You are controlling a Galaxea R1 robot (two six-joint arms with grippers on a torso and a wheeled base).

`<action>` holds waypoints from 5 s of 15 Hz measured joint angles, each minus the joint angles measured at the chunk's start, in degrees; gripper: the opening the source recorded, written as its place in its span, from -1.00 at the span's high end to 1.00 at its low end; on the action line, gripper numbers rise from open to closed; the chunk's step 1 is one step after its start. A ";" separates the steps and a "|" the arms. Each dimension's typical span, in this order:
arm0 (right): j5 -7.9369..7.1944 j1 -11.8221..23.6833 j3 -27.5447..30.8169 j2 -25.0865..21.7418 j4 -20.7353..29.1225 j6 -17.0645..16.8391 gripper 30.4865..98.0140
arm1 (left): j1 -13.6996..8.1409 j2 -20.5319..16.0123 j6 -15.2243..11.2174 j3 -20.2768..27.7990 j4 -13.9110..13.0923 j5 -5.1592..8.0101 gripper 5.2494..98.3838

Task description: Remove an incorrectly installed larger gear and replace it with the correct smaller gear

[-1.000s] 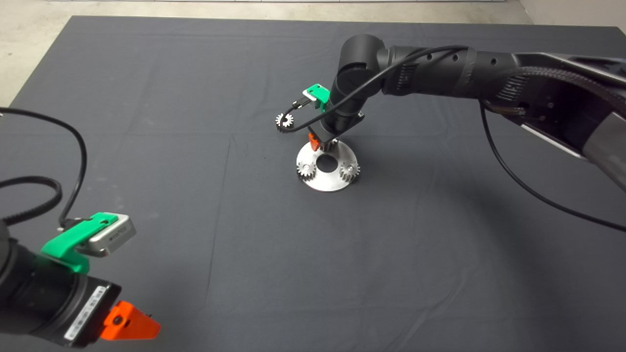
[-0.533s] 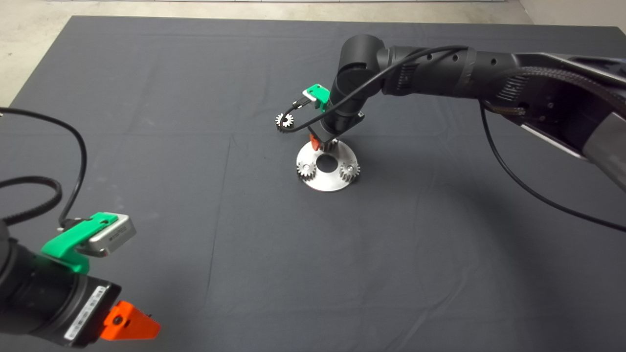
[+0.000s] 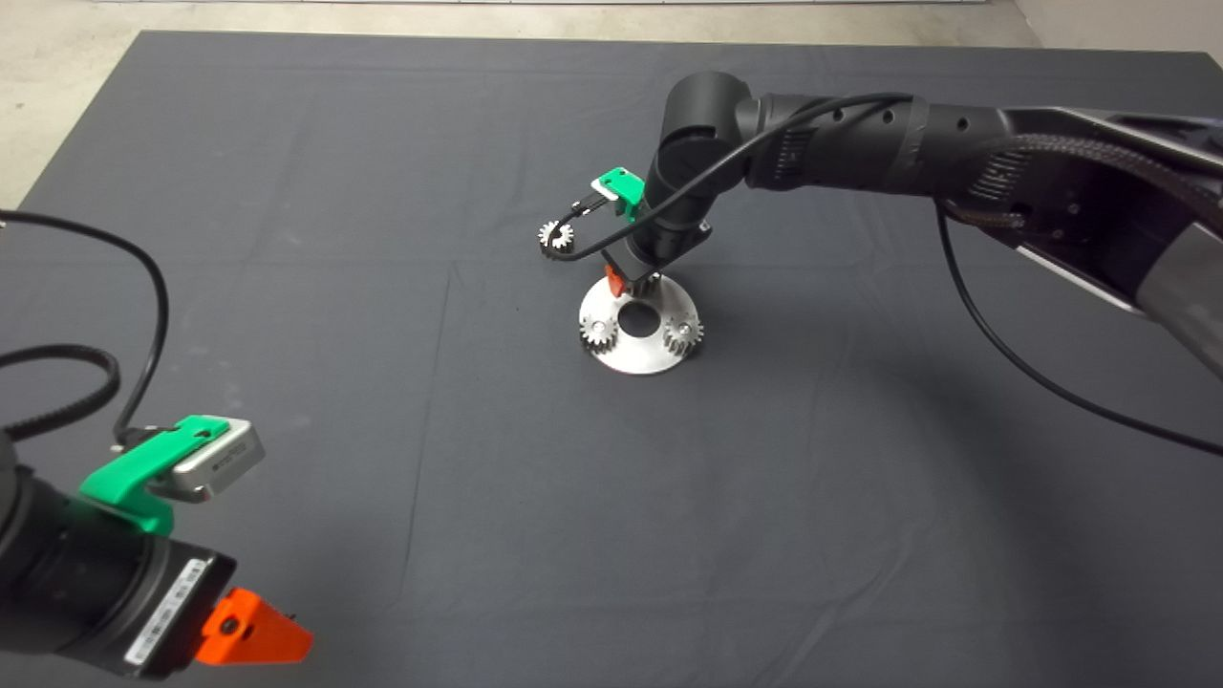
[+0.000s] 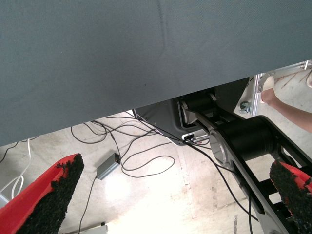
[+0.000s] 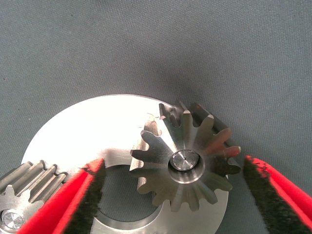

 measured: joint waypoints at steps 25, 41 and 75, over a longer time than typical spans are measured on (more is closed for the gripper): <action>0.11 -1.21 0.00 -0.13 -0.09 0.24 0.11 | 0.00 -0.17 0.00 0.00 0.00 0.00 -1.00; 6.14 -1.27 -3.94 0.00 -0.27 0.28 0.25 | 0.01 -0.30 -0.02 0.00 0.00 -0.03 -1.00; 1.90 3.38 -0.50 -1.32 0.42 1.32 0.38 | 0.01 -0.30 -0.05 0.02 0.00 -0.09 -1.00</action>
